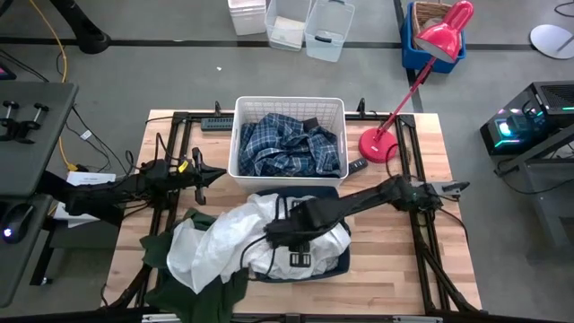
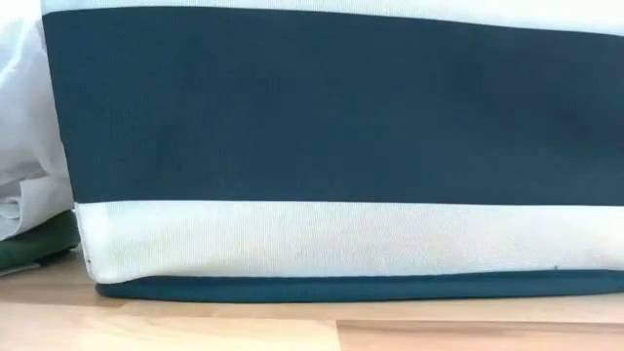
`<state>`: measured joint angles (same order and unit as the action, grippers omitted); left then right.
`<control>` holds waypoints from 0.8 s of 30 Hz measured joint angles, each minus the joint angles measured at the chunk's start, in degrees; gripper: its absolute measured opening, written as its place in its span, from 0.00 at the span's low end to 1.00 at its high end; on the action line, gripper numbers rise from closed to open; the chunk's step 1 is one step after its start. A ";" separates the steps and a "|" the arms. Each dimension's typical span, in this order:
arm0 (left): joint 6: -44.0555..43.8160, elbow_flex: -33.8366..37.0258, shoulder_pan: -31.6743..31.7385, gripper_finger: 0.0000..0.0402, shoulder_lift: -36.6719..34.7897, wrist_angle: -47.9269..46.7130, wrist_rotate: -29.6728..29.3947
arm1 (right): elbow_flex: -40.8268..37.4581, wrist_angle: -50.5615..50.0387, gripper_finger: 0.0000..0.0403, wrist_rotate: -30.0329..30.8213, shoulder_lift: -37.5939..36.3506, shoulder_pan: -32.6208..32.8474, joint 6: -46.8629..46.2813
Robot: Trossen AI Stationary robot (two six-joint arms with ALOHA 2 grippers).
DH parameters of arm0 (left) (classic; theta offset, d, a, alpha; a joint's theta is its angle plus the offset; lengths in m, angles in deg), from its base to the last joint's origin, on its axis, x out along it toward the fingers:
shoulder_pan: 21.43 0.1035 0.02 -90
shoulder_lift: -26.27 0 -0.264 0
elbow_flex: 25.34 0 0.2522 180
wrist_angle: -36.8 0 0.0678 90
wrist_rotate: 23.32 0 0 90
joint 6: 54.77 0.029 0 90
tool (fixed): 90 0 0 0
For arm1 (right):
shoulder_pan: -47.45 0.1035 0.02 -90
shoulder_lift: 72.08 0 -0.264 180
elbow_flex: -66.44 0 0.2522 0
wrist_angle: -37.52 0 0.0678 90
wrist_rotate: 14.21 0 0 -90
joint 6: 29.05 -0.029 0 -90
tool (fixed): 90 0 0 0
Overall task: Sort clothes
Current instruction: Put the white shirt into the blue laundry bin
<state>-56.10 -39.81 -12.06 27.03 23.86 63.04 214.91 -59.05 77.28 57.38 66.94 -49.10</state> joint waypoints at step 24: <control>0.00 0.00 -0.01 0.00 0.00 -0.02 0.00 | 0.24 45.99 0.60 2.52 1.70 -3.21 18.22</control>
<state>-56.10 -39.81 -12.08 27.03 23.84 63.04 215.15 -13.06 79.80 59.08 63.73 -30.88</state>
